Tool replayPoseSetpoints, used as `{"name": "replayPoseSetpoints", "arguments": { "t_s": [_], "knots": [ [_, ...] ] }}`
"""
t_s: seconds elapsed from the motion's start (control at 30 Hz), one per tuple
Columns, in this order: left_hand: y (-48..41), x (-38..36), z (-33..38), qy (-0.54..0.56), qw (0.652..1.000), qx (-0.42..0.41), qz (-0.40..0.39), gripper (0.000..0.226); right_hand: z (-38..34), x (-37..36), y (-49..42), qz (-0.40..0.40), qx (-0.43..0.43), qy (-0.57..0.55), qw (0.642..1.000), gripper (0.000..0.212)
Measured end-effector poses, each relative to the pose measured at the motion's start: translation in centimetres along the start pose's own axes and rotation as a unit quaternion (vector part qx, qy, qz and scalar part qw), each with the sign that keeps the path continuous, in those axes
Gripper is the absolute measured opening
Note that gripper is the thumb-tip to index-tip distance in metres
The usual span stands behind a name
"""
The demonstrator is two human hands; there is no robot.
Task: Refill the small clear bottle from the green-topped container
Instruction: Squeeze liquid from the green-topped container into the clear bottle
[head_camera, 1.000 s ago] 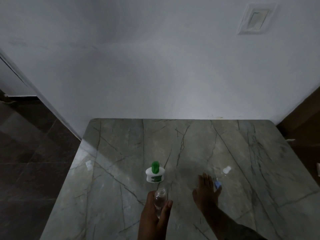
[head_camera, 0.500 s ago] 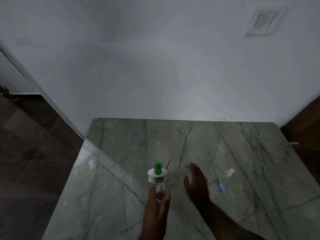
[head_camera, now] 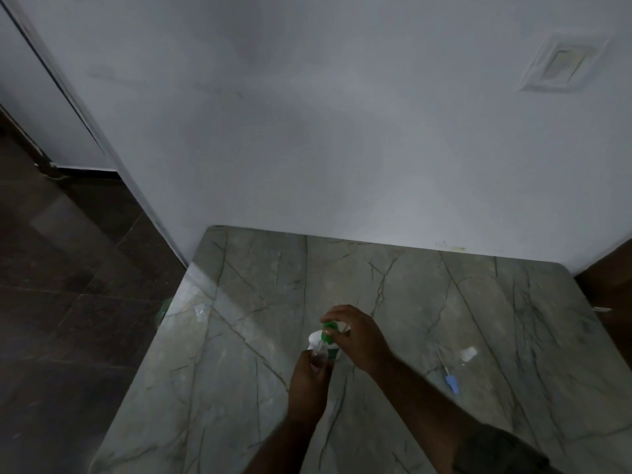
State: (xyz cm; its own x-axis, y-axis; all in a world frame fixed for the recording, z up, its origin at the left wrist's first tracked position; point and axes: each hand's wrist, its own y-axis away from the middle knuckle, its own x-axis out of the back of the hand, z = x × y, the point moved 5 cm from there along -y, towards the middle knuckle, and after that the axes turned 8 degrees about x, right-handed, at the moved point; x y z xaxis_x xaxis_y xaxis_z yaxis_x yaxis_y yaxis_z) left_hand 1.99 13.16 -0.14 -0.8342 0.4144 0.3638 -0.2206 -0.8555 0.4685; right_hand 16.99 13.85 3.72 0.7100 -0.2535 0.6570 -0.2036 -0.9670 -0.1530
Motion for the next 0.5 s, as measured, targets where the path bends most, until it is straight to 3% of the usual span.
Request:
{"name": "replayPoseSetpoints", "arguments": {
  "t_s": [0.23,0.5],
  "knots": [
    [0.1,-0.6,-2.0,-0.02,0.999,0.03,-0.013,0.009,0.4,-0.7,0.2,-0.026,-0.069,-0.055,0.996,0.025],
    [0.2,-0.5,-0.7,0.003,1.0,-0.016,-0.006,0.005,0.0,-0.5,0.1,-0.038,-0.086,-0.057,0.994,0.033]
  ]
}}
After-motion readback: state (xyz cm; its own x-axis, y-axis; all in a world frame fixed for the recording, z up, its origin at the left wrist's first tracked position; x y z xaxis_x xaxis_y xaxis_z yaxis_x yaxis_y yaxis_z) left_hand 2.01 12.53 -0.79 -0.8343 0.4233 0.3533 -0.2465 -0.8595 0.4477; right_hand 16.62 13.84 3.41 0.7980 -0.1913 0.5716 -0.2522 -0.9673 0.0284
